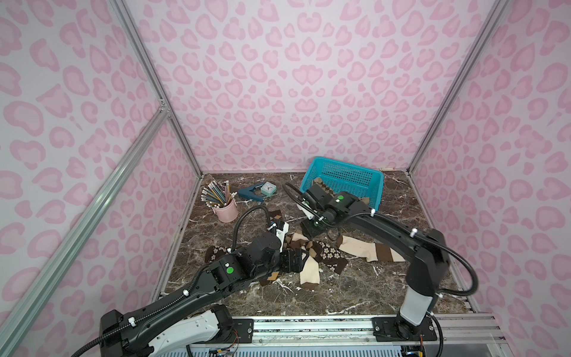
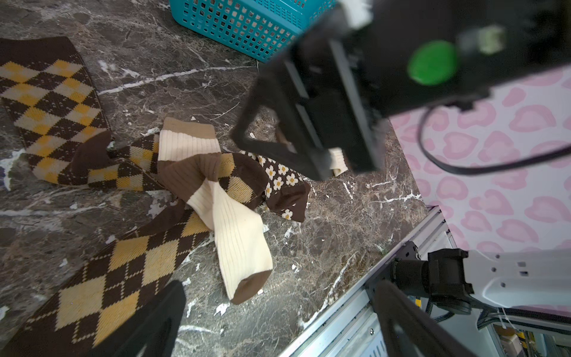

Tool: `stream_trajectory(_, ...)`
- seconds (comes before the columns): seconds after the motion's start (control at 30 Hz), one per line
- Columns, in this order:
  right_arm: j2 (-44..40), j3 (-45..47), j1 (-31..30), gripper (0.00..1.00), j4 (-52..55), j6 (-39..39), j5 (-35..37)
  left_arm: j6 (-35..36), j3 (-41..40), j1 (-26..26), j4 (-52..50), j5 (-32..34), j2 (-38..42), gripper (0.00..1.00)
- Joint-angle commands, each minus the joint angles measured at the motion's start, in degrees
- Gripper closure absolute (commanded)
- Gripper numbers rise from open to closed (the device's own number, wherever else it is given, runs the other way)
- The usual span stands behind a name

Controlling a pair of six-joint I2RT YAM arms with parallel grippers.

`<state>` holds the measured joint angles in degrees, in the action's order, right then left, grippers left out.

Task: Place the socks together as a pair
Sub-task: Place the sock in the sock, then pick up the sock.

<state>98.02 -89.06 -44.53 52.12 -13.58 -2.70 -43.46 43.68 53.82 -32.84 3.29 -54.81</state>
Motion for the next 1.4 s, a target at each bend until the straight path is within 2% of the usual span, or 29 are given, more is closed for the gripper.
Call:
stream_trajectory(0.0,-10.39,13.63,-1.76,0.37,-7.62,-5.65,-5.58,-0.27,0.05,-0.03,1.39,1.40,0.23,0.01)
stream_trajectory(0.13,-18.17,28.85,-7.86,0.36,-14.55,-10.25,-4.20,-0.60,1.61,-0.11,1.09,3.02,0.66,0.01)
stream_trajectory(0.23,-16.25,31.67,-11.48,0.36,-19.13,-13.22,-3.40,-0.82,3.23,-0.19,-0.54,5.99,1.34,0.01)
stream_trajectory(0.4,-6.03,25.99,-17.43,0.38,-17.42,-15.28,3.14,-1.39,5.17,-0.21,-3.62,10.30,3.74,0.02)
stream_trajectory(0.5,-1.88,24.16,-19.91,0.39,-17.74,-16.52,4.14,-2.61,4.46,-0.21,-4.75,11.67,5.91,0.02)
stream_trajectory(0.93,11.37,14.85,-24.29,0.43,-9.00,-21.34,15.50,-4.35,2.37,-0.21,-8.98,12.72,11.01,0.02)
stream_trajectory(1.03,14.33,13.96,-25.25,0.50,-6.71,-23.10,17.80,-4.64,1.95,-0.21,-8.99,12.87,11.45,0.02)
stream_trajectory(1.1,15.24,14.17,-25.75,0.58,-5.40,-24.38,19.98,-4.87,1.45,-0.21,-8.91,12.88,11.78,0.02)
stream_trajectory(1.17,14.94,14.60,-25.78,0.77,-4.34,-25.28,22.47,-5.01,1.00,-0.21,-8.82,12.88,12.00,0.02)
stream_trajectory(1.23,13.61,14.01,-25.78,0.88,-2.31,-27.01,24.79,-4.92,0.87,-0.21,-8.82,12.73,12.00,0.02)
stream_trajectory(1.3,10.54,12.80,-26.07,0.93,-0.36,-26.93,25.43,-4.54,1.17,-0.21,-9.11,12.53,11.70,0.02)
stream_trajectory(1.37,6.09,13.76,-26.00,0.94,-1.47,-26.00,22.77,-4.31,1.32,-0.21,-9.21,12.62,11.49,0.01)
